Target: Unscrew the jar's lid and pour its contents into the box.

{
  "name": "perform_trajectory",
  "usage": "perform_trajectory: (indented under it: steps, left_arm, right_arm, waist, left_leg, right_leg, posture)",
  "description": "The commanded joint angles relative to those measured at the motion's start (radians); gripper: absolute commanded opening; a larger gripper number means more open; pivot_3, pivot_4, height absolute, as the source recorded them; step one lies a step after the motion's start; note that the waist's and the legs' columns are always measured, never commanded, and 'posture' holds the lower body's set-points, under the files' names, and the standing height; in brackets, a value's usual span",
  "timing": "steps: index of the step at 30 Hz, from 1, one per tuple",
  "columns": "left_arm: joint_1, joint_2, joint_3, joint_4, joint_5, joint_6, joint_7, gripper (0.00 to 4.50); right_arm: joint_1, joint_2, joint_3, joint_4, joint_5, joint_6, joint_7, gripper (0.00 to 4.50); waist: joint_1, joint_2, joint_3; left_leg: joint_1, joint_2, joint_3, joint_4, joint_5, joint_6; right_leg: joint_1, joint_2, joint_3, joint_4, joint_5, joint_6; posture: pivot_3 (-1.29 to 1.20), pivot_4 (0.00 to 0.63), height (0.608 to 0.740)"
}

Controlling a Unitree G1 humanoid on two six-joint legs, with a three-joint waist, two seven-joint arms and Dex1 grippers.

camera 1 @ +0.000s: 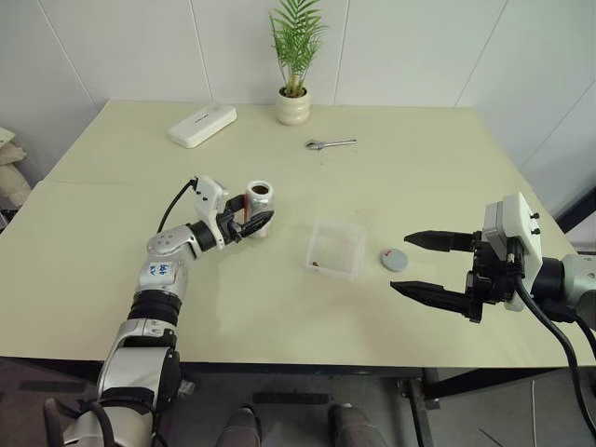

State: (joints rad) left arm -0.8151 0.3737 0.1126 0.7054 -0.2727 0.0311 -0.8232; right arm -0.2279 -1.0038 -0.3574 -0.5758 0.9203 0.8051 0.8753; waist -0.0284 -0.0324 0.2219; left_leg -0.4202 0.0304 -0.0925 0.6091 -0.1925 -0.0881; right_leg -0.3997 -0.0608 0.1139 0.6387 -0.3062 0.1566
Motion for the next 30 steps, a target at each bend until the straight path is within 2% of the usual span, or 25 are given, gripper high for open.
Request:
perform_trajectory:
  steps: [1, 7, 14, 16, 24, 28, 30]
  left_arm:
    - [0.007, 0.016, 0.009, -0.058, -0.012, 0.012, -0.014, 4.49]
    - [0.019, 0.052, 0.010, -0.090, -0.007, 0.059, -0.032, 4.49]
    - [0.038, 0.127, -0.012, -0.142, -0.009, 0.127, -0.127, 4.49]
    - [0.051, 0.185, -0.020, -0.144, -0.017, 0.135, -0.228, 4.49]
    - [0.057, 0.302, -0.003, -0.129, -0.075, 0.161, -0.497, 4.49]
    - [0.024, 0.360, 0.018, -0.013, -0.075, 0.099, -0.607, 4.49]
    - [-0.001, 0.398, 0.019, 0.098, -0.054, -0.019, -0.708, 4.49]
  right_arm:
    - [-0.012, -0.023, -0.033, 0.006, -0.008, -0.027, 0.023, 4.50]
    - [-0.033, -0.037, -0.025, 0.025, -0.021, -0.031, 0.040, 4.50]
    - [-0.031, -0.062, -0.040, 0.045, -0.028, -0.031, 0.070, 4.50]
    - [-0.034, -0.078, -0.044, 0.046, -0.025, -0.021, 0.075, 4.50]
    - [-0.021, -0.132, -0.084, 0.078, -0.030, -0.020, 0.122, 4.50]
    - [-0.006, -0.159, -0.099, 0.075, -0.046, -0.014, 0.133, 4.50]
    - [-0.009, -0.171, -0.122, 0.075, -0.032, 0.000, 0.134, 4.50]
  waist:
    - [0.001, 0.000, 0.000]
    - [-0.002, 0.000, 0.000]
    - [0.000, 0.000, 0.000]
    - [-0.002, 0.000, 0.000]
    - [0.000, 0.000, 0.000]
    - [-0.004, 0.000, 0.000]
    - [-0.002, 0.000, 0.000]
  left_leg:
    - [0.000, 0.000, 0.000, 0.000, 0.000, 0.000]
    - [0.000, 0.000, 0.000, 0.000, 0.000, 0.000]
    - [0.000, 0.000, 0.000, -0.002, 0.000, 0.000]
    - [-0.001, 0.000, 0.000, -0.003, 0.000, 0.000]
    - [0.000, 0.001, 0.000, -0.010, 0.000, 0.000]
    - [0.000, 0.001, 0.001, -0.014, 0.000, 0.000]
    - [0.000, 0.001, 0.000, -0.015, 0.000, 0.000]
  right_leg:
    - [0.000, 0.000, 0.000, 0.000, 0.000, 0.000]
    - [0.000, 0.000, 0.000, -0.002, 0.001, 0.000]
    - [0.000, 0.000, 0.000, -0.004, 0.000, 0.000]
    - [0.000, 0.000, 0.000, -0.005, 0.000, 0.000]
    - [0.000, -0.001, -0.001, -0.011, 0.000, -0.002]
    - [-0.001, -0.001, -0.002, -0.011, 0.000, -0.002]
    - [-0.001, -0.001, -0.002, -0.011, -0.001, -0.003]
  posture:
    - [0.00, 0.150, 0.740]
    - [0.00, 0.150, 0.740]
    - [0.00, 0.150, 0.740]
    - [0.00, 0.150, 0.740]
    - [0.00, 0.150, 0.740]
    - [0.00, 0.150, 0.740]
    - [0.00, 0.150, 0.740]
